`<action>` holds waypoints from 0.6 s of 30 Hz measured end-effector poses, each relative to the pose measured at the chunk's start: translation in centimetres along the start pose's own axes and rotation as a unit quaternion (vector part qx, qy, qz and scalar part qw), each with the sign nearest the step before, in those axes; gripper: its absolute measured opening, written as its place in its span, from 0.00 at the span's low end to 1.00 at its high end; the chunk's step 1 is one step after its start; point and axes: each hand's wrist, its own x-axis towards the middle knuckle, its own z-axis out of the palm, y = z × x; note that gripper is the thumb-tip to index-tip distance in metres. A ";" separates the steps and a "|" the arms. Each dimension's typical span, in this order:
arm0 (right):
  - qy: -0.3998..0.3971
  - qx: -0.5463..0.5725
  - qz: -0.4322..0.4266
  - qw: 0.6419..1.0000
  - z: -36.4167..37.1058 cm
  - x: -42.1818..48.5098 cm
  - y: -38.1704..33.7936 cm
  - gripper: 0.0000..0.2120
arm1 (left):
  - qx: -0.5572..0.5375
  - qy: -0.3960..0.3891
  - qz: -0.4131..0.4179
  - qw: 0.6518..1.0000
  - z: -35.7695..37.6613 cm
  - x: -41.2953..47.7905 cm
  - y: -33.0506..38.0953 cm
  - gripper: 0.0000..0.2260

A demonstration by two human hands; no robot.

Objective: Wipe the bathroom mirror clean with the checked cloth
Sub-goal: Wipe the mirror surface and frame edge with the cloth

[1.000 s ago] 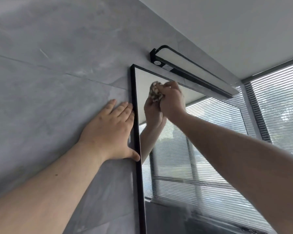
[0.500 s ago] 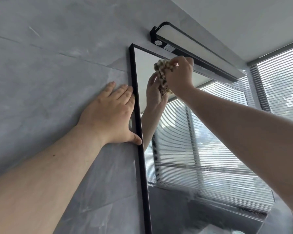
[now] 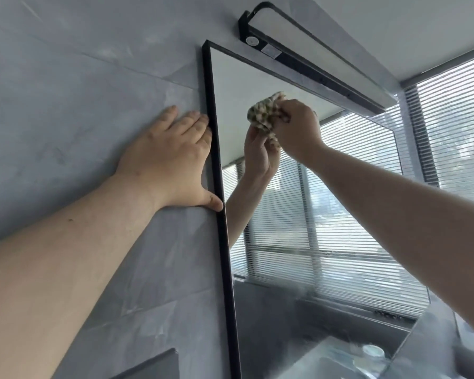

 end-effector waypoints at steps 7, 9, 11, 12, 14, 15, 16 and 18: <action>-0.073 0.019 0.001 0.997 -0.9 -14.3 5.6 0.18 | -0.009 0.010 0.002 1.000 0.0 0.0 0.0 0.63; -0.107 0.016 -0.002 0.994 -1.2 -19.5 7.4 0.18 | -0.003 0.004 0.005 1.000 -0.1 -0.1 0.1 0.64; -0.122 0.007 -0.007 0.992 -1.4 -24.5 8.7 0.17 | 0.004 0.001 0.004 1.000 -0.3 -0.1 0.2 0.64; -0.125 -0.001 -0.013 0.992 -1.4 -26.7 9.1 0.17 | 0.007 -0.002 0.004 1.000 -0.4 -0.1 0.2 0.65; -0.128 -0.015 -0.041 0.991 -1.5 -30.7 9.6 0.16 | 0.011 -0.009 0.003 1.000 -0.4 -0.1 0.2 0.65; -0.130 -0.012 -0.056 0.990 -1.5 -32.5 9.8 0.15 | 0.013 -0.013 0.001 1.000 -0.5 -0.1 0.2 0.64; -0.139 -0.001 -0.065 0.988 -1.4 -34.3 10.0 0.15 | 0.015 -0.017 0.000 1.000 -0.4 -0.1 0.2 0.64; -0.161 0.015 -0.059 0.985 -1.2 -36.9 10.4 0.17 | 0.019 -0.019 -0.003 1.000 -0.4 -0.1 0.2 0.63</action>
